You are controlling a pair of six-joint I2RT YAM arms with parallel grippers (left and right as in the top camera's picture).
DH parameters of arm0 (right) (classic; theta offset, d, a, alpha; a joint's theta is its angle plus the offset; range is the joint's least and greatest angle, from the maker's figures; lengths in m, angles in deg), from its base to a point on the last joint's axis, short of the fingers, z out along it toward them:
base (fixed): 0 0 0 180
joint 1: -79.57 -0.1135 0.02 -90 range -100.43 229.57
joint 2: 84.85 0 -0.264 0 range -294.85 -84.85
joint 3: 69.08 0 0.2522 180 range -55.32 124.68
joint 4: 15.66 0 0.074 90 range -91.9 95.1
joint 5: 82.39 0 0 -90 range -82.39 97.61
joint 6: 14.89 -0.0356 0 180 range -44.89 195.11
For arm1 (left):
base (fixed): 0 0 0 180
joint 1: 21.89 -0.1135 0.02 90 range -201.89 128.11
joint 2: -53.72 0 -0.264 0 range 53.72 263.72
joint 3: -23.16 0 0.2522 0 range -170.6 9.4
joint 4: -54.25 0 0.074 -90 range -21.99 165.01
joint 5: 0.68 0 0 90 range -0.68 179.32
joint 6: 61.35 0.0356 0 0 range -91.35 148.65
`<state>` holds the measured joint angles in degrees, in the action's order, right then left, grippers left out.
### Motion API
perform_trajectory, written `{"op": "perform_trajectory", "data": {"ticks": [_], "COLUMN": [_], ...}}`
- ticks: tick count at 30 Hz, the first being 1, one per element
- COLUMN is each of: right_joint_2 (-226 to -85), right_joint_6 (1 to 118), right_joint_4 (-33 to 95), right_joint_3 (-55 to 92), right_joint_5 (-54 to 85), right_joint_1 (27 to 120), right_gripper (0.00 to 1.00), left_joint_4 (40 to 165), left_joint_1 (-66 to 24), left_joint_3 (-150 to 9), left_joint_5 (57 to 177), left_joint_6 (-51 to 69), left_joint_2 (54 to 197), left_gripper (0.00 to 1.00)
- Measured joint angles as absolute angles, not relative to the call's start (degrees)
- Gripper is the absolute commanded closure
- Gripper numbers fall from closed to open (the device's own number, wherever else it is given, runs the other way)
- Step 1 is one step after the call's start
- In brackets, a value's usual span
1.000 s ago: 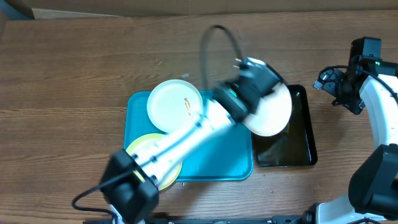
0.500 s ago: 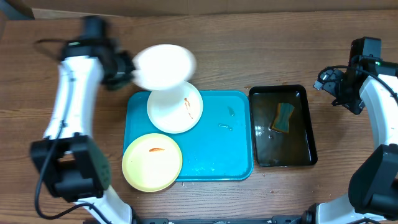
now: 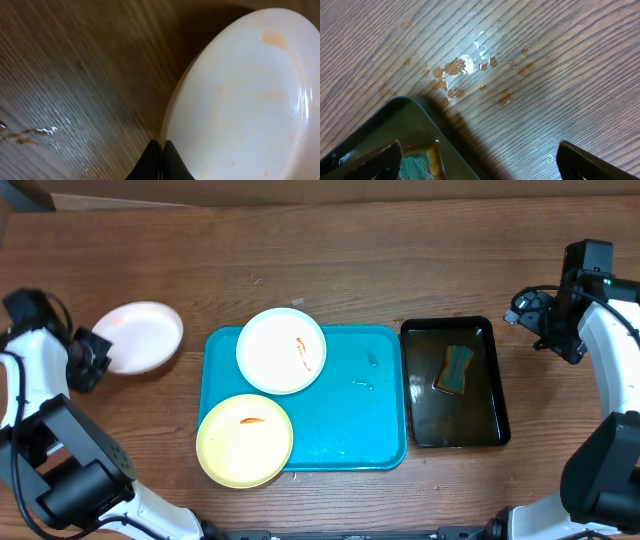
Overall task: Clean dirty plates on tray and stack at the side
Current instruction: 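Swing the held white plate to the table's left side, then set the white plate down left of the teal tray, release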
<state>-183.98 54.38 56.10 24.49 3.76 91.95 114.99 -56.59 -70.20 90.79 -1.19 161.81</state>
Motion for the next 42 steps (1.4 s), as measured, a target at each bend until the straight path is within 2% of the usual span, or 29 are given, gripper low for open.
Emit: {"op": "perform_trajectory", "data": {"ticks": [2, 3, 9, 13, 18, 25, 29, 33, 42], "right_joint_2": [-183.98, -183.98, -183.98, -183.98, -183.98, -183.98, -183.98, -183.98, -183.98], "right_joint_6": [54.40, 54.38, 54.36, 54.40, 54.36, 54.38, 54.38, 54.38, 54.38], "right_joint_4": [56.12, 56.12, 56.12, 56.10, 56.12, 56.12, 56.10, 56.12, 56.08], "right_joint_3": [24.49, 24.49, 24.49, 24.49, 24.49, 24.49, 24.49, 24.49, 24.49], "right_joint_5": [3.76, 3.76, 3.78, 3.78, 3.78, 3.78, 3.76, 3.78, 3.73], "right_joint_1": [91.95, 91.95, 91.95, 91.95, 91.95, 91.95, 91.95, 91.95, 91.95], "right_gripper": [0.00, 0.00, 0.00, 0.00, 0.00, 0.00, 0.00, 0.00, 0.00], "left_joint_4": [114.05, 113.79, 115.45, 120.10, 122.88, 124.58, 125.11, 125.35, 123.75], "left_joint_1": [-57.46, -57.70, -56.70, -52.50, -42.89, -28.11, -22.52, -19.63, -19.28], "left_joint_3": [-68.47, -68.10, -69.37, -71.42, -71.64, -71.66, -71.66, -71.66, -71.53], "left_joint_5": [91.62, 93.13, 105.11, 110.88, 112.60, 105.54, 100.80, 96.74, 93.30], "left_joint_6": [-0.62, -0.14, 4.23, 6.37, 9.87, 11.90, 12.16, 11.90, 10.83], "left_joint_2": [161.94, 161.97, 161.97, 161.97, 161.97, 161.97, 161.97, 161.97, 161.97], "left_gripper": [0.64, 0.57, 0.45, 0.43, 0.44, 0.43, 0.44, 0.43, 0.49]}}
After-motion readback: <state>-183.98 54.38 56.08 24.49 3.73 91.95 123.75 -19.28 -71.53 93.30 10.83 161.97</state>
